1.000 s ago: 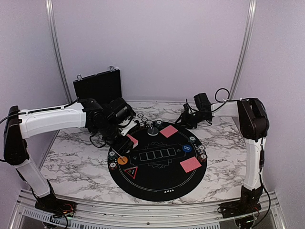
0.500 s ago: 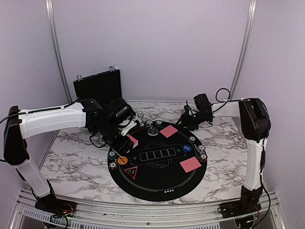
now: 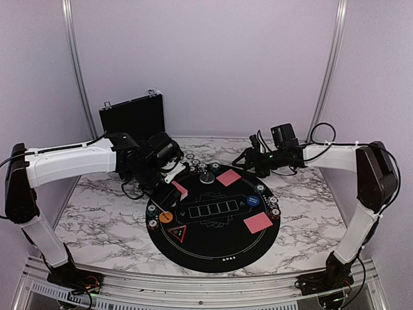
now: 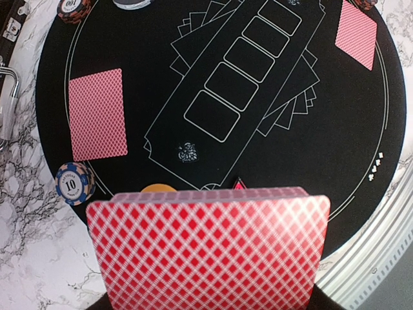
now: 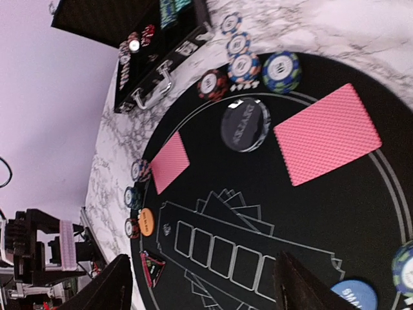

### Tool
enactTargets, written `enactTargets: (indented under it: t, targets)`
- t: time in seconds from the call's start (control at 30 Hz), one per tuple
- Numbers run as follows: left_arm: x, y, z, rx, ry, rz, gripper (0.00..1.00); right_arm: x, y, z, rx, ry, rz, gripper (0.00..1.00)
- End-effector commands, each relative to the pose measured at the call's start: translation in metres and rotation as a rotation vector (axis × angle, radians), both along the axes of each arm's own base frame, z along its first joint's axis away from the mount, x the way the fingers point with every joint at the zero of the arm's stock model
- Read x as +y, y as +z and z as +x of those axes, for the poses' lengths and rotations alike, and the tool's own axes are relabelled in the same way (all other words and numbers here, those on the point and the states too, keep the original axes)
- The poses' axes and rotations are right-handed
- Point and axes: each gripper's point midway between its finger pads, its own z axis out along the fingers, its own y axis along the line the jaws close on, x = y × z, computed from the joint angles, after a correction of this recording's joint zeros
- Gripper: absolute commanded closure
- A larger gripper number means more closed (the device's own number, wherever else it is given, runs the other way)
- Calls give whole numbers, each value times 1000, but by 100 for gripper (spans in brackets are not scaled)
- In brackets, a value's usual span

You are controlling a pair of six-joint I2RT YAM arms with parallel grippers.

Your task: Distribute texas hold em gaming equipment

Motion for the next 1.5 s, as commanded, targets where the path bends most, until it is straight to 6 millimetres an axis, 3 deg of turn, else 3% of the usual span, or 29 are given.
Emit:
enactTargets:
  t: [0.0,0.27,0.57,1.0,1.47]
  targets:
    - [-12,10,4,-13,-14,-39,50,34,25,-33,9,112,151,27]
    - [-19,8,3,-4,-20,-40,50,78,31,-81,52,245,253,26]
    - [-29,8,1,-2,-35,-44,50,116,31,-111,93,337,320,26]
    - [-37,9,-1,-2,-46,-50,50,148,30,-133,126,411,360,26]
    - [-42,10,-1,-3,-53,-54,50,165,32,-135,127,438,377,26]
